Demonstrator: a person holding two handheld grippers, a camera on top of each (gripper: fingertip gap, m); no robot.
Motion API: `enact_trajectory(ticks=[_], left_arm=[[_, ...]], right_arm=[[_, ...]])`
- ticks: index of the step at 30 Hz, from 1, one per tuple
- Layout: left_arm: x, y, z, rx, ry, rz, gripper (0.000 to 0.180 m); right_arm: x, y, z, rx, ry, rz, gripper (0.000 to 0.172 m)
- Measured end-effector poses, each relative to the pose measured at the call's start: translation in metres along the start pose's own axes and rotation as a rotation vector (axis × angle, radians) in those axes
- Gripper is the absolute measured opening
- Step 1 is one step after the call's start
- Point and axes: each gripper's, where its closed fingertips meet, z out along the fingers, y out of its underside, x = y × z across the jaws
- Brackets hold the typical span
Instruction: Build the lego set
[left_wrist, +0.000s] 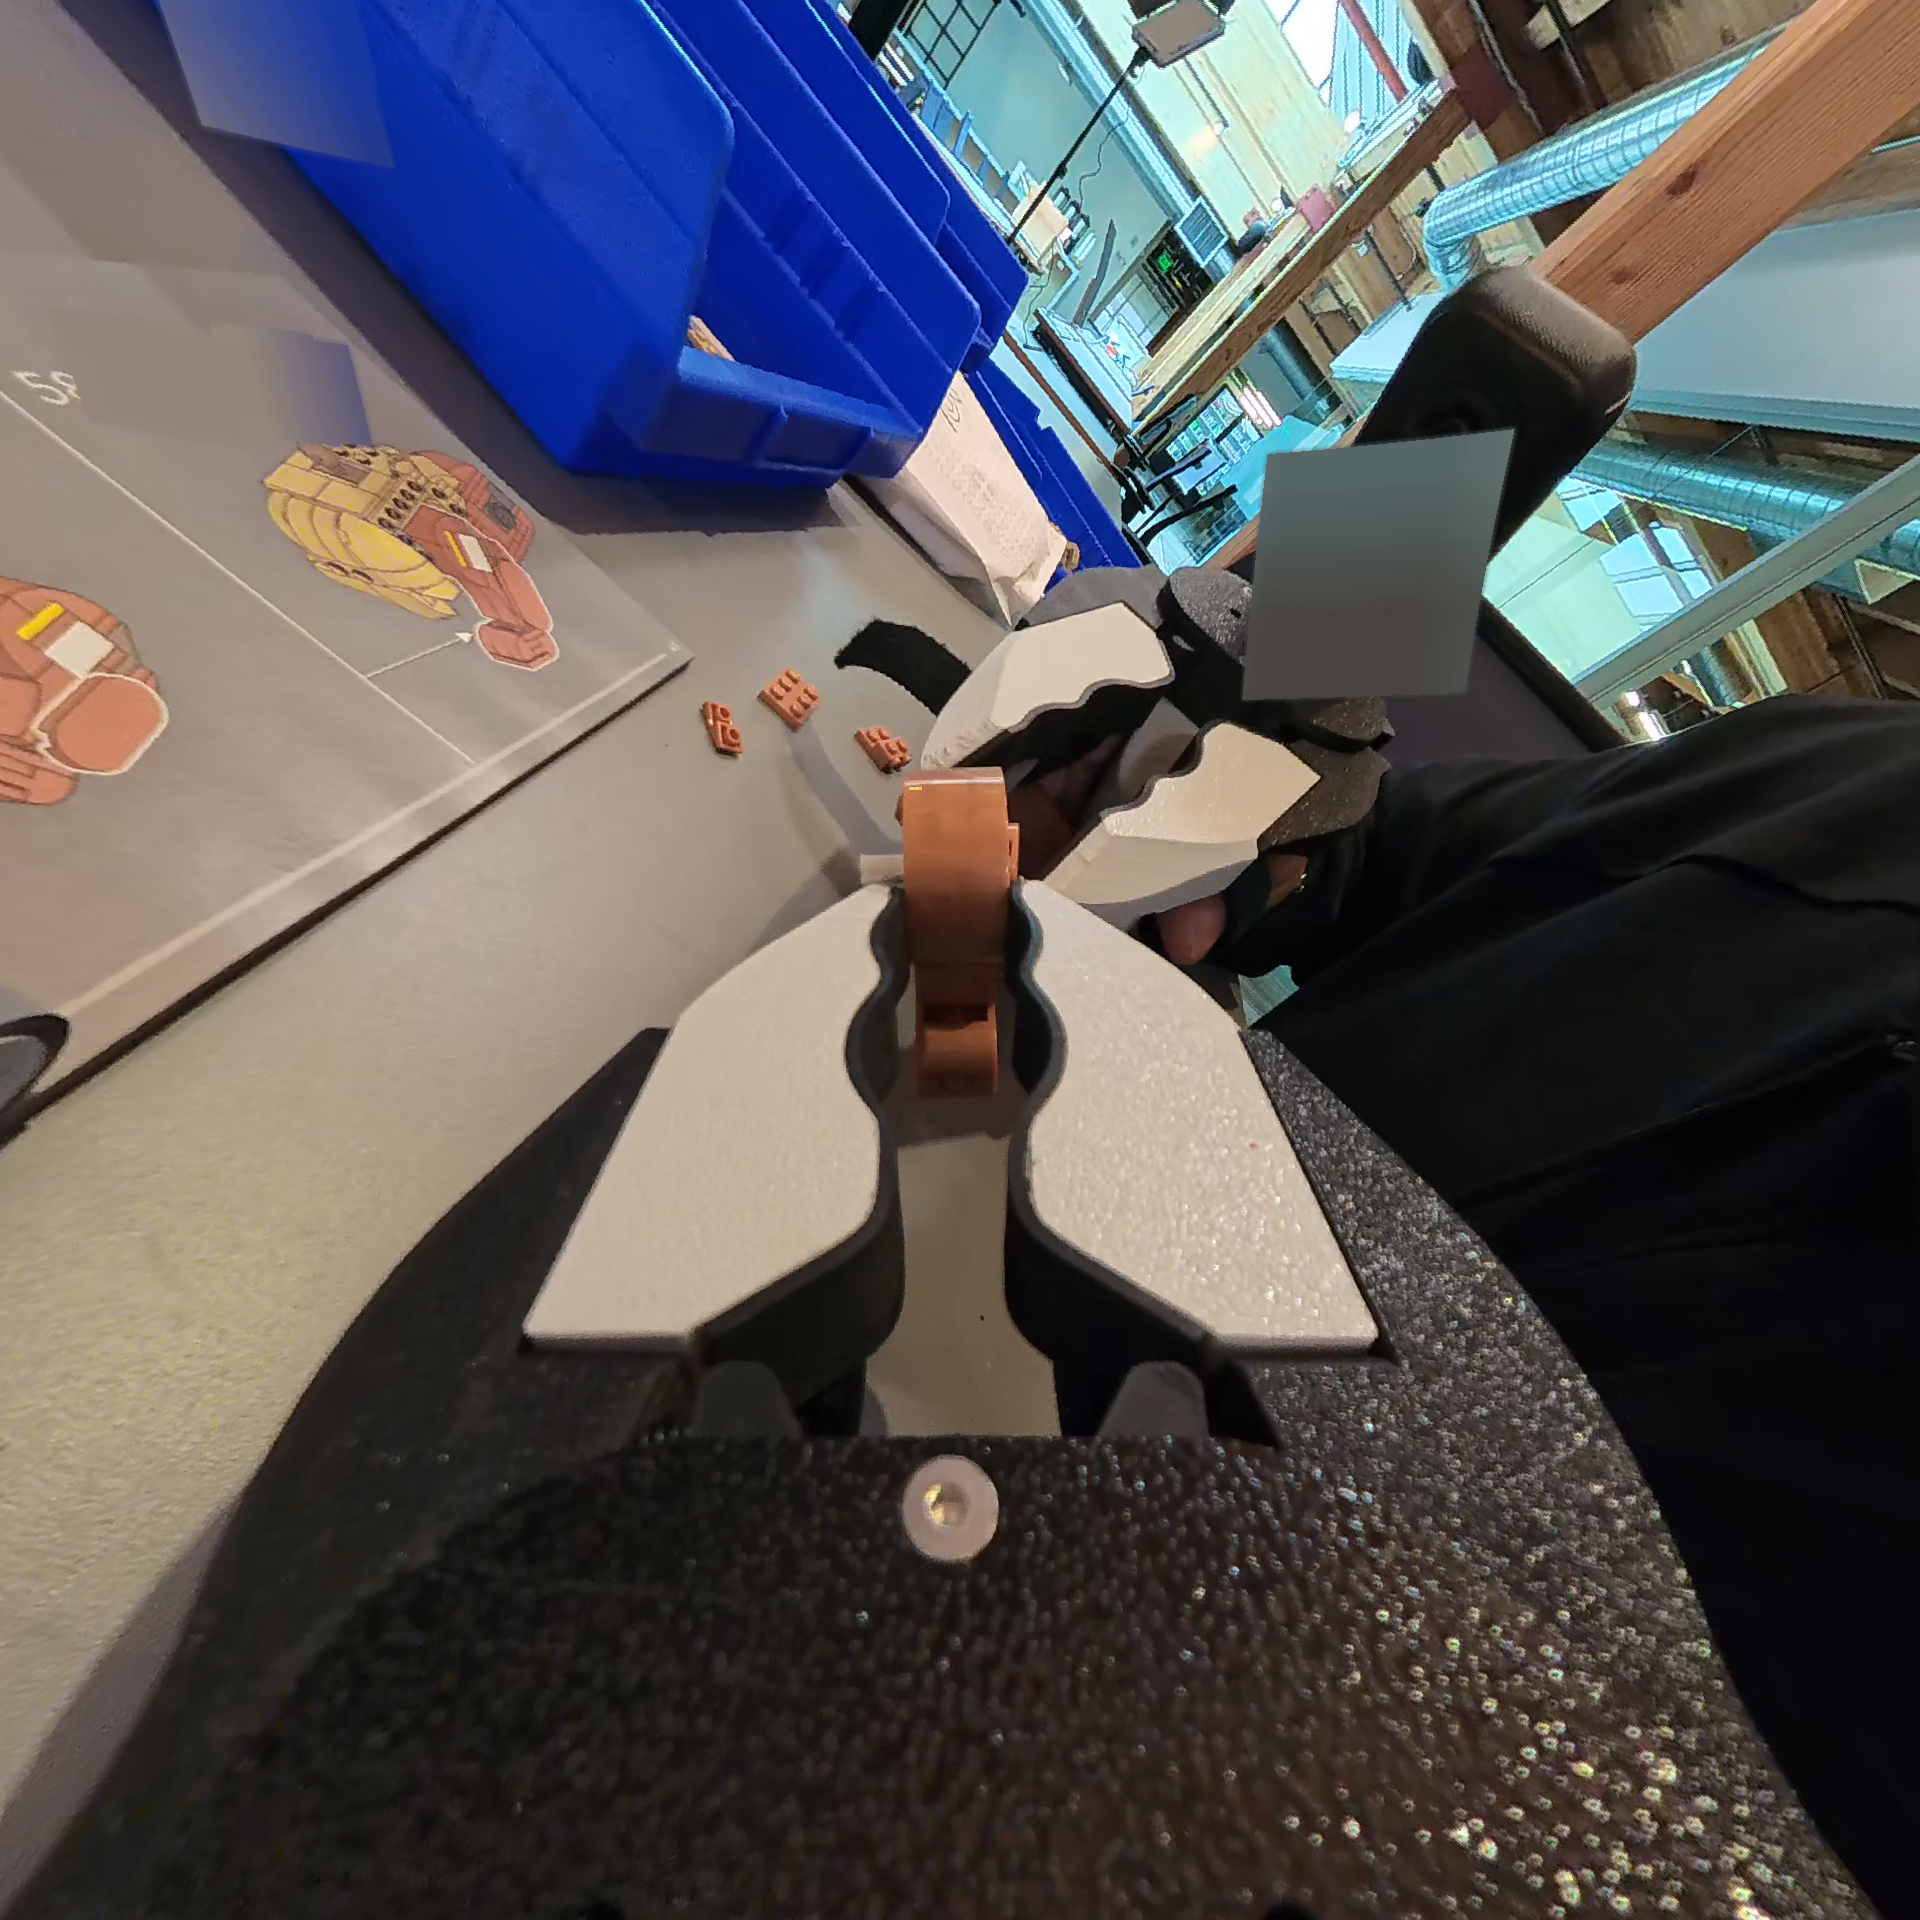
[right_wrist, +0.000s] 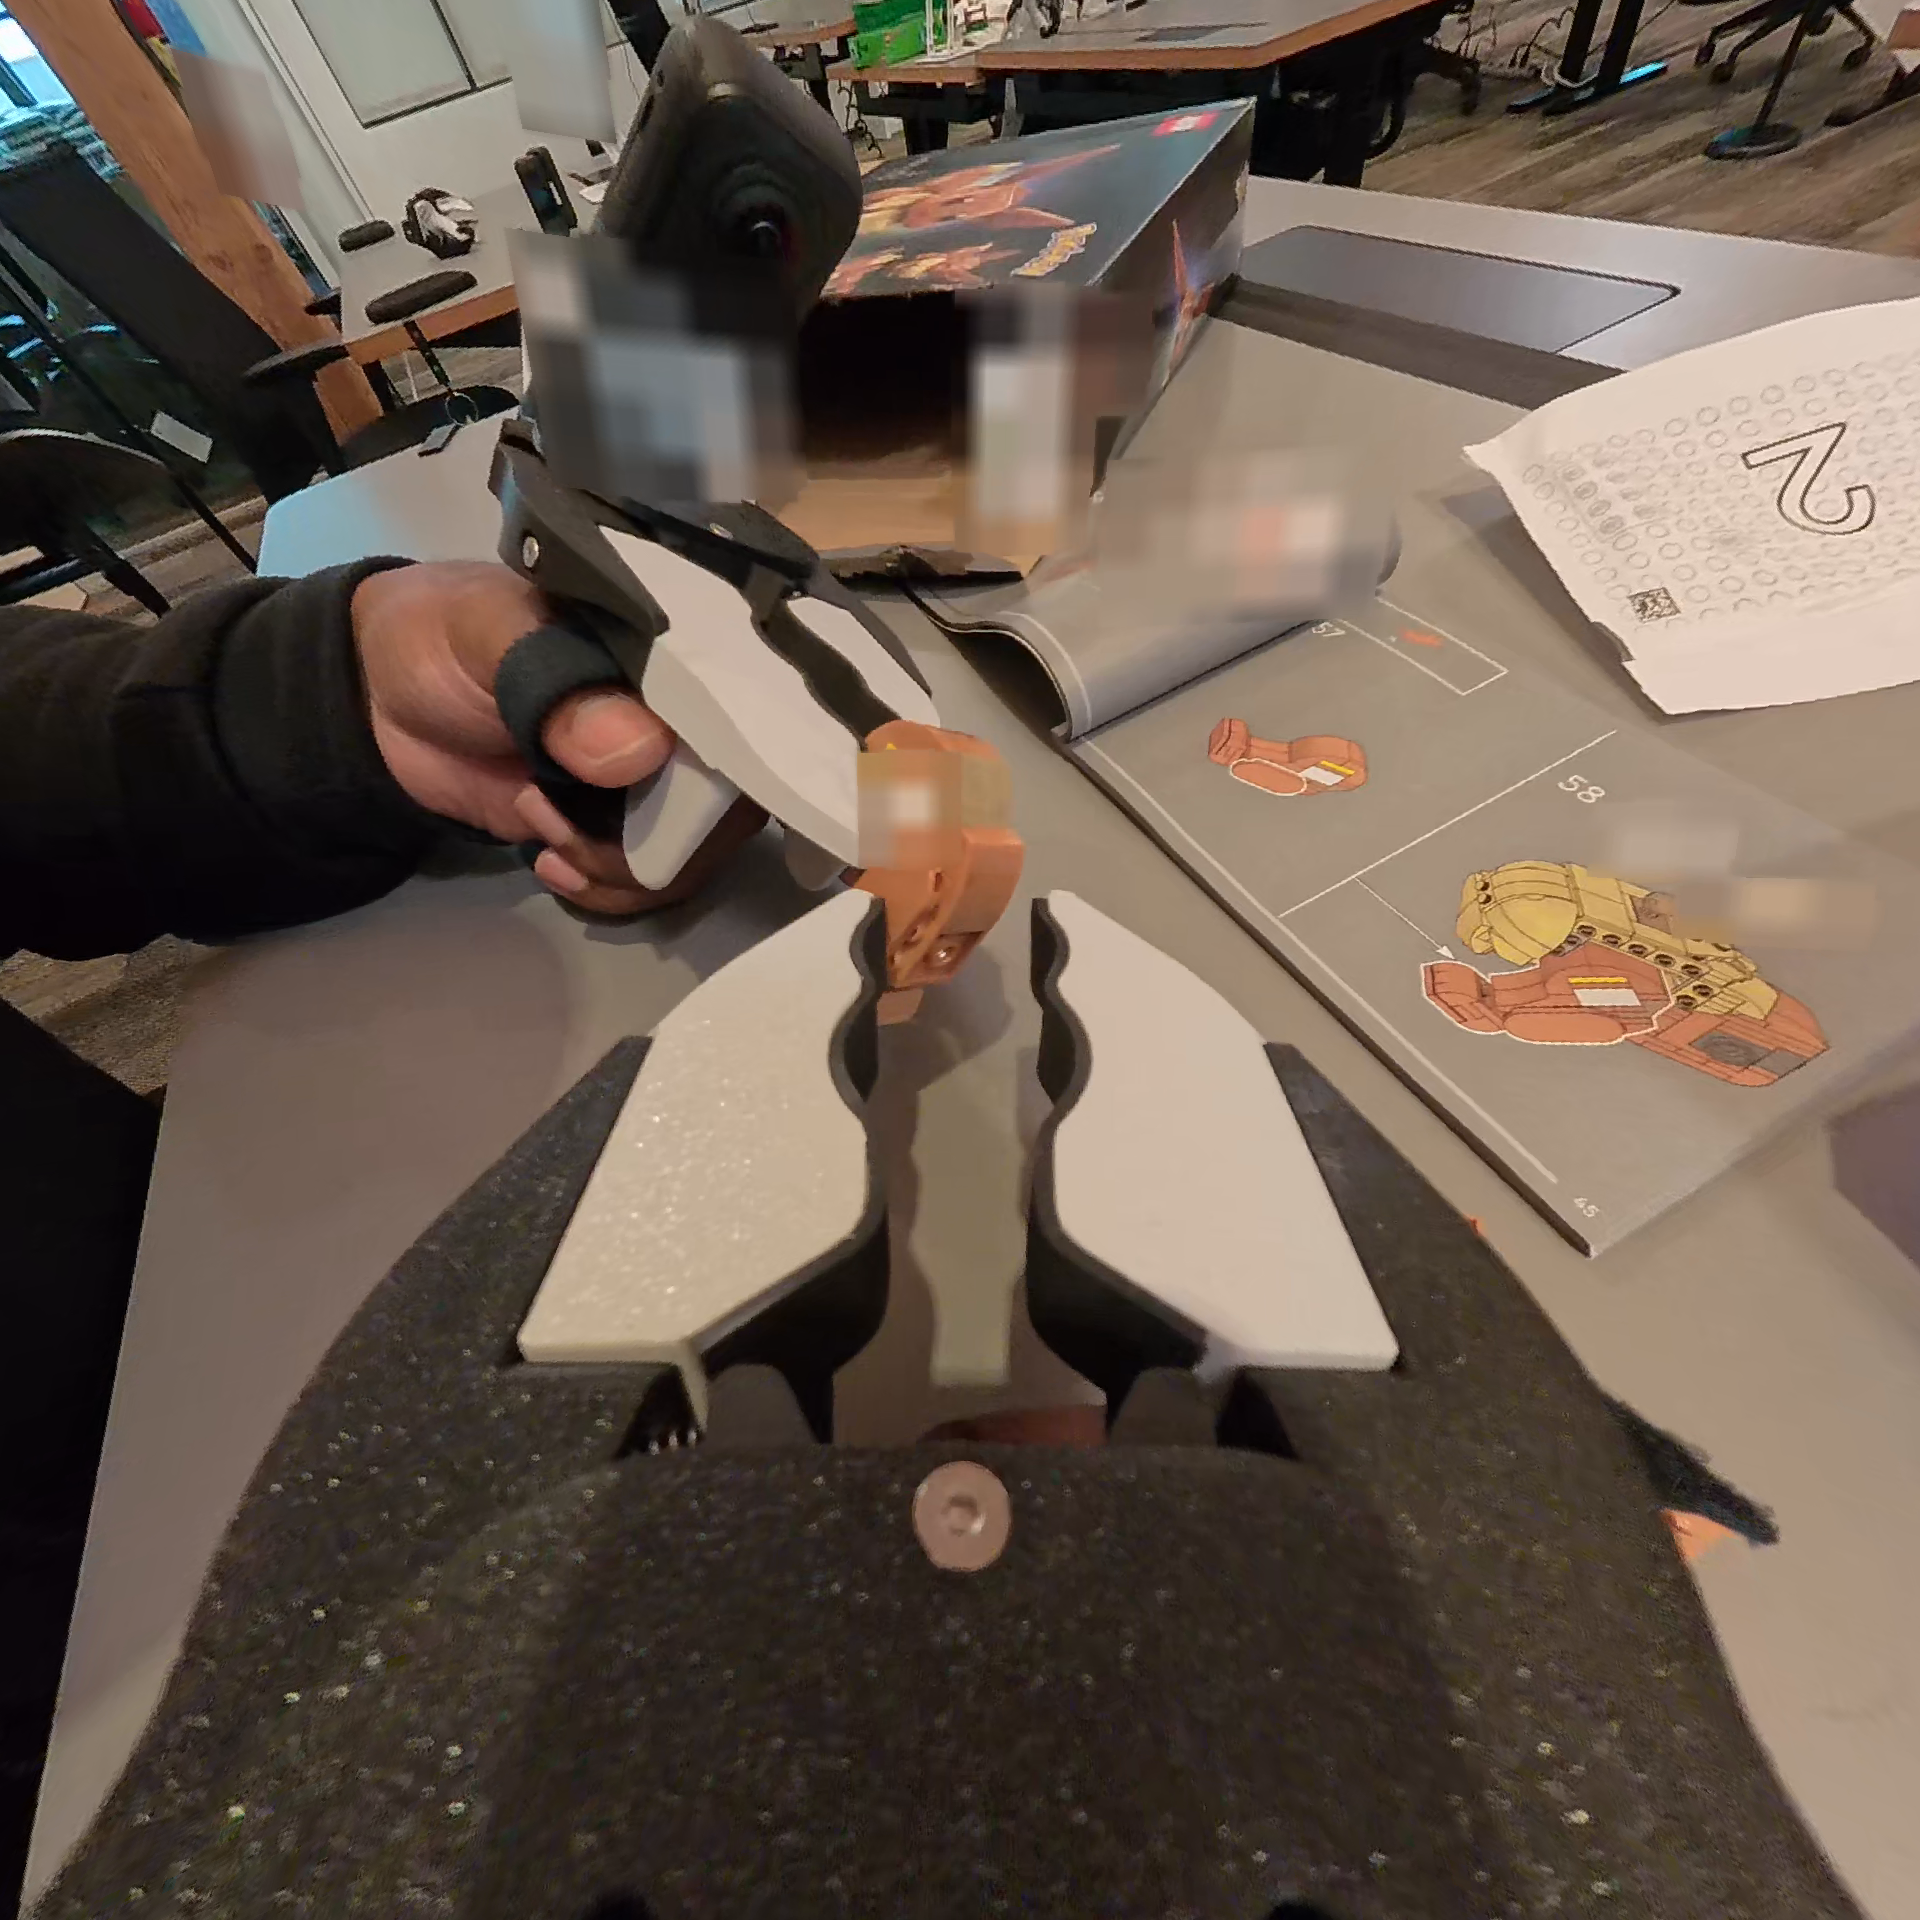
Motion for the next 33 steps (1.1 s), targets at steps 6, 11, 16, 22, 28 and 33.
enact_trajectory(ticks=[6, 11, 16, 22, 28, 33], left_arm=[[0.0004, 0.0007, 0.0001, -0.004, 0.002, 0.001, 0.017], [0.0004, 0.0014, 0.0007, -0.009, 0.001, 0.002, 0.016], [0.0010, 0.0015, 0.0005, -0.010, 0.008, -0.001, 0.017], [0.0028, 0.0021, 0.0003, -0.014, 0.021, 0.000, 0.017], [0.0040, 0.0018, 0.0001, -0.013, 0.029, 0.002, 0.016], [0.0056, 0.0022, 0.0002, -0.016, 0.039, 0.004, 0.016]], right_arm=[[0.0016, -0.0011, -0.0011, -0.001, 0.008, -0.013, 0.027], [0.0039, -0.0026, -0.0026, 0.004, 0.012, -0.018, 0.027], [0.0031, -0.0026, -0.0028, -0.002, 0.004, -0.027, 0.027], [0.0010, -0.0028, -0.0036, -0.012, -0.018, -0.029, 0.027], [-0.0010, -0.0034, -0.0045, -0.015, -0.028, -0.037, 0.025], [-0.0037, -0.0029, -0.0052, -0.026, -0.057, -0.038, 0.024]])
